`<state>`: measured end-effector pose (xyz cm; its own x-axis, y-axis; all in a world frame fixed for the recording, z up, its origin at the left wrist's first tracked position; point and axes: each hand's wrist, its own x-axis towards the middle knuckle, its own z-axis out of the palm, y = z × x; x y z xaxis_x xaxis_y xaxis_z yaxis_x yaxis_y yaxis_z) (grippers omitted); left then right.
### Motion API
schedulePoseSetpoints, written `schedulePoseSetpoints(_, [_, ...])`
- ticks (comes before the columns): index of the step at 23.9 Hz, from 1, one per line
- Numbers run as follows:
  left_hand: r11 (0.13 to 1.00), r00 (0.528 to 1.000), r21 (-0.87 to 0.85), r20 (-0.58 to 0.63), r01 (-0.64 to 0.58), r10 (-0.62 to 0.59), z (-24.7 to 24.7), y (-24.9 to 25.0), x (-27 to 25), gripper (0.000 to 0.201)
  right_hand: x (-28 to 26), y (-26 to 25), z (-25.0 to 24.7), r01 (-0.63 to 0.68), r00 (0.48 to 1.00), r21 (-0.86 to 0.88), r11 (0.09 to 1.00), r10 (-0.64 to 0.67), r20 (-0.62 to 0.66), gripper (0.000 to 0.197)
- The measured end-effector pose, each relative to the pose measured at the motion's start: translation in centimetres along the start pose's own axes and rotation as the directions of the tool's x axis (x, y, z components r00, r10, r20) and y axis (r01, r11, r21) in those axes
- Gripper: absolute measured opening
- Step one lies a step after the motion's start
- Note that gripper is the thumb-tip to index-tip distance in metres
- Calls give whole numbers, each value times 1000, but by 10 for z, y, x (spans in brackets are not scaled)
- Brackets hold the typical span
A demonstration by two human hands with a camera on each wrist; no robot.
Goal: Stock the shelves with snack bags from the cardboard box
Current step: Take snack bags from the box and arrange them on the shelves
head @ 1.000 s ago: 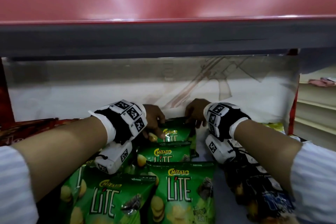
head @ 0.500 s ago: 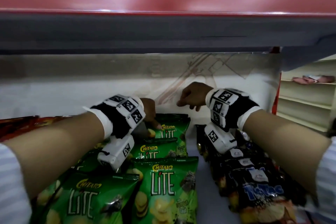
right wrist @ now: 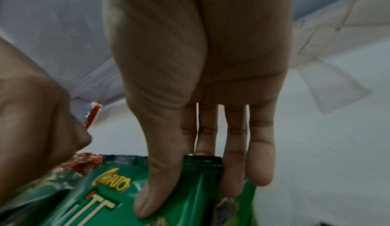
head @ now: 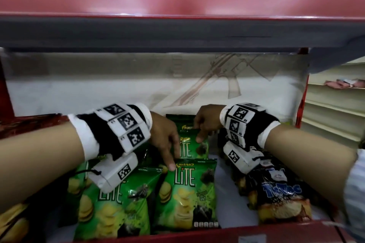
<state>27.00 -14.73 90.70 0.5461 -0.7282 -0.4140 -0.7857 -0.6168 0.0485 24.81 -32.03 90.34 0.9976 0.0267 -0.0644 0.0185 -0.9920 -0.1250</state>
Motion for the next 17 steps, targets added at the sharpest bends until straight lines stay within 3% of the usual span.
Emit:
schedulePoseSetpoints(2, [999, 993, -36, -114, -30, 25, 2, 4, 3, 26, -4, 6, -8, -58, 996, -79, 995, 53, -75, 44])
schedulePoseSetpoints(4, [989, 988, -143, -155, -28, 6, 0, 6, 0, 28, -6, 12, -7, -100, 991, -23, 995, 98, -88, 44])
schedulePoseSetpoints(6, [984, 999, -179, -37, 24, -31, 0, 7, 2, 49, -6, 16, -2, -109, 990, 15, 994, 110, -91, 44])
schedulePoseSetpoints(8, [997, 993, -23, 86, 79, -77, 6, 12, 6, 66, -5, 19, 2, -100, 990, -4, 995, 99, -103, 43])
schedulePoseSetpoints(9, [995, 992, 60, 94, 78, -84, 9, 15, 9, 65, -5, 19, 3, -92, 990, -19, 996, 90, -112, 41])
schedulePoseSetpoints(12, [997, 996, 77, -88, 16, -9, 8, 18, 16, 40, -3, 20, 2, -94, 987, -16, 995, 91, -134, 36])
schedulePoseSetpoints(15, [998, 928, 58, -373, 3, 19, -1, 21, 18, 36, -3, 24, -1, -98, 982, 0, 995, 97, -159, 25])
schedulePoseSetpoints(17, [996, 926, 86, -377, 41, -5, -2, 22, 21, 52, -7, 27, -4, -93, 982, 93, 991, 106, -154, 21])
